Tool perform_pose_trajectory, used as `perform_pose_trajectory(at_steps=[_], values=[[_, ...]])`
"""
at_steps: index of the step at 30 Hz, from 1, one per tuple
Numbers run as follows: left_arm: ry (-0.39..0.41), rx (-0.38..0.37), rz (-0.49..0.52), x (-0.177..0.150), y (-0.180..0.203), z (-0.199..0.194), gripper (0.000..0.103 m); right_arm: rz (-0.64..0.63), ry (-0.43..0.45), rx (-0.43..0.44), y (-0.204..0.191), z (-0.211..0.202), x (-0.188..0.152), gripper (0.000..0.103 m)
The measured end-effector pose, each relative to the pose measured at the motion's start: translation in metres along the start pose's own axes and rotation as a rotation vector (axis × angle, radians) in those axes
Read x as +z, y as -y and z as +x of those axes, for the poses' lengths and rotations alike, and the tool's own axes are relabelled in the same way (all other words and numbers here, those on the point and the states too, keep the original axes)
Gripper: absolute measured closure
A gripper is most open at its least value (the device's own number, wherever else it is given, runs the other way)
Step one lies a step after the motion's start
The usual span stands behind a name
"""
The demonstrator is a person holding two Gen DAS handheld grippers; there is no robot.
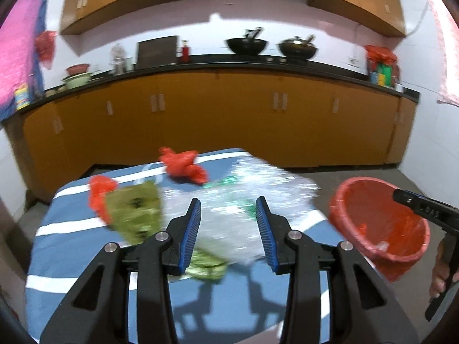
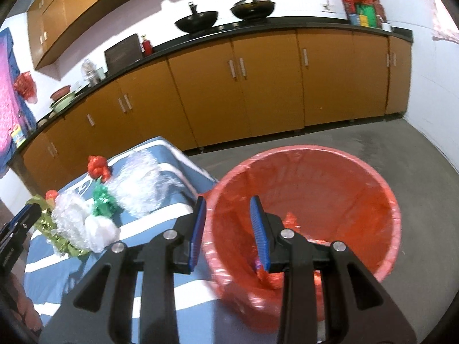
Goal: Collect trash
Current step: 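Return both tools to the table toward the green bag and bubble wrap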
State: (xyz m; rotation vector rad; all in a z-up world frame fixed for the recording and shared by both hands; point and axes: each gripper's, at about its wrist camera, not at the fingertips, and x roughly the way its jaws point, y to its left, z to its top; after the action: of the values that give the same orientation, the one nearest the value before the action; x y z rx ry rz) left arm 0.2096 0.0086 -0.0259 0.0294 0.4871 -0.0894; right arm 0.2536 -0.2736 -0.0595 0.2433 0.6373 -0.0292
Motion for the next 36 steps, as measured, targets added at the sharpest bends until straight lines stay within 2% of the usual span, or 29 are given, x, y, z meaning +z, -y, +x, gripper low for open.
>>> perform_pose_trajectory(at_steps=[8,13,16,20,25,31,33,35,36], values=[[0.001,0.144,-0.097,-0.014,-0.066,-0.006,0.061,-0.065,-0.048,0.050,-0.044,0.027,-0.002,0.070],[0.021,0.196,-0.129,-0.015,-0.092,-0.003,0.051,-0.112,-0.073,0.075,-0.075,0.051,-0.002,0.067],[0.026,0.217,-0.133,-0.016,-0.101,-0.001,0.047,-0.115,-0.081,0.087,-0.088,0.065,0.000,0.062],[0.032,0.238,-0.141,-0.020,-0.114,0.001,0.042,-0.102,-0.075,0.086,-0.099,0.080,0.005,0.048],[0.036,0.244,-0.161,-0.024,-0.126,0.002,0.037,-0.064,-0.090,0.101,-0.108,0.103,0.014,0.044],[0.050,0.225,-0.154,-0.026,-0.129,0.001,0.031,-0.077,-0.127,0.060,-0.116,0.130,0.014,0.043],[0.051,0.214,-0.147,-0.026,-0.128,0.003,0.028,-0.089,-0.135,0.046,-0.117,0.135,0.010,0.047],[0.053,0.200,-0.144,-0.026,-0.127,0.005,0.027,-0.095,-0.158,0.048,-0.117,0.140,0.006,0.077],[0.054,0.192,-0.141,-0.026,-0.126,0.006,0.026,-0.092,-0.168,0.056,-0.116,0.141,0.003,0.082]])
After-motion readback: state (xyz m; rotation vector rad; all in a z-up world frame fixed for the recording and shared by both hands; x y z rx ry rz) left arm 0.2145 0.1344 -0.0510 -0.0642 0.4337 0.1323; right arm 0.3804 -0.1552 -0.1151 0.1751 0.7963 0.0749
